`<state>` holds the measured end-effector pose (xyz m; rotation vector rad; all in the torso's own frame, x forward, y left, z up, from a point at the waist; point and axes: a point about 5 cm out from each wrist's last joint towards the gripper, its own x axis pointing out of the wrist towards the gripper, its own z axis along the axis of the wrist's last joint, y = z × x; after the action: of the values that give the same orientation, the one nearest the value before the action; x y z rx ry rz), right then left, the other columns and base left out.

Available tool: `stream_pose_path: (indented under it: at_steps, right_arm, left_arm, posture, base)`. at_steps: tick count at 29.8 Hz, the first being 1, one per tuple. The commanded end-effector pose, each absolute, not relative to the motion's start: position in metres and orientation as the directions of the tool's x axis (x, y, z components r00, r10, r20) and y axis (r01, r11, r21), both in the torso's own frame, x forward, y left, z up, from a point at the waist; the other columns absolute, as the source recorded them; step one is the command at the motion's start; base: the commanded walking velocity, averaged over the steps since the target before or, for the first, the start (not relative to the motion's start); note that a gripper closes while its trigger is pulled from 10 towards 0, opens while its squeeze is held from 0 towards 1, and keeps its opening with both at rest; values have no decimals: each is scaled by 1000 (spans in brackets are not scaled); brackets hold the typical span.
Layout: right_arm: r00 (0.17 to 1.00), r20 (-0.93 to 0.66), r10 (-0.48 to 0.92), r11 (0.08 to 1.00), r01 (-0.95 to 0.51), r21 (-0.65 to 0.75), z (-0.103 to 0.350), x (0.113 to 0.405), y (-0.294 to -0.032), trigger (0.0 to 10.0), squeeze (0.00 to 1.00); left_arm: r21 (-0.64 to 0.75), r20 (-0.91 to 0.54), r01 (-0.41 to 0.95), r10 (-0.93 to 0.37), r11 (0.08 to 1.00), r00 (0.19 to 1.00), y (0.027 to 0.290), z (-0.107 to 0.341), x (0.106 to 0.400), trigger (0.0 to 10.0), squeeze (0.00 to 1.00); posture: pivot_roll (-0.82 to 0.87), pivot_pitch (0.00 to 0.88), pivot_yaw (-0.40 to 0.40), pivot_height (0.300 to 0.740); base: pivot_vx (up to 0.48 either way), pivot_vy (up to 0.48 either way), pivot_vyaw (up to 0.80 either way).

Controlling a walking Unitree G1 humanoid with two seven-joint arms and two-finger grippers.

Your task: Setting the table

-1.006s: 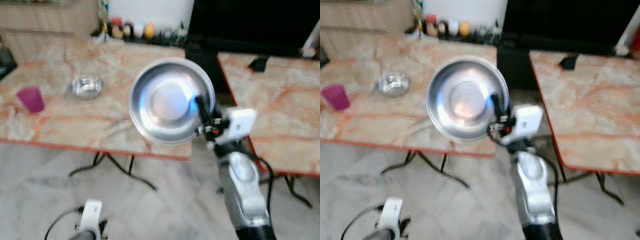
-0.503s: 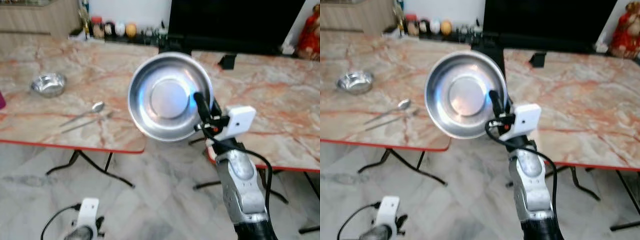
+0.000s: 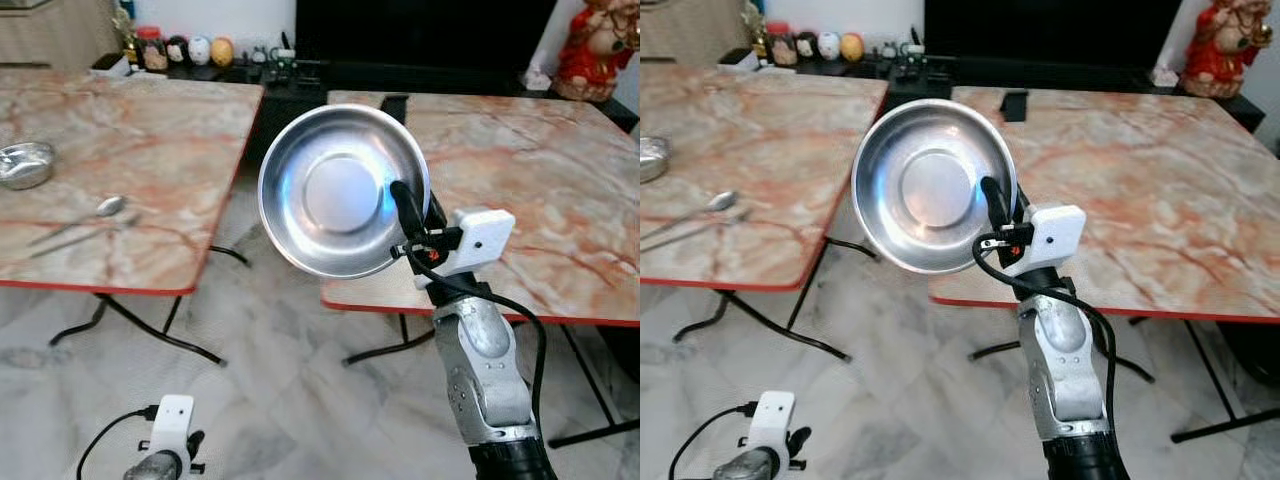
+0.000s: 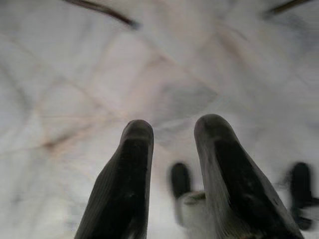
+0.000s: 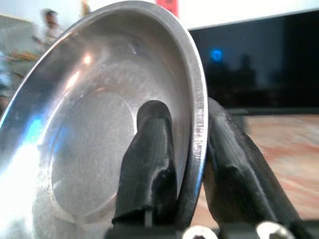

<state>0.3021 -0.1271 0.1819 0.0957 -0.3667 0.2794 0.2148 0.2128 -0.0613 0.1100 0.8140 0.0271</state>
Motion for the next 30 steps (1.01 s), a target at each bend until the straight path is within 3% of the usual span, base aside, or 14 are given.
stream_pose_path:
  at_steps: [1,24,30]
  right_arm:
    - [877,413,246,958,-285,36,193,303,-127,10000,0]
    - [872,416,258,955,-295,25,194,305,-126,10000,0]
    - [874,413,255,956,-292,27,193,305,-127,10000,0]
  left_arm:
    - [118,-734,35,63,992,676,213,-63,212,10000,0]
    - [112,-740,44,54,993,671,210,-65,210,10000,0]
    - [110,-742,42,54,993,669,210,-65,209,10000,0]
  posture:
    - [-6,0,-18,740]
    - [-9,0,-18,740]
    - [-11,0,-18,740]
  base:
    - [0,-405,0]
    - [0,-406,0]
    - [0,0,0]
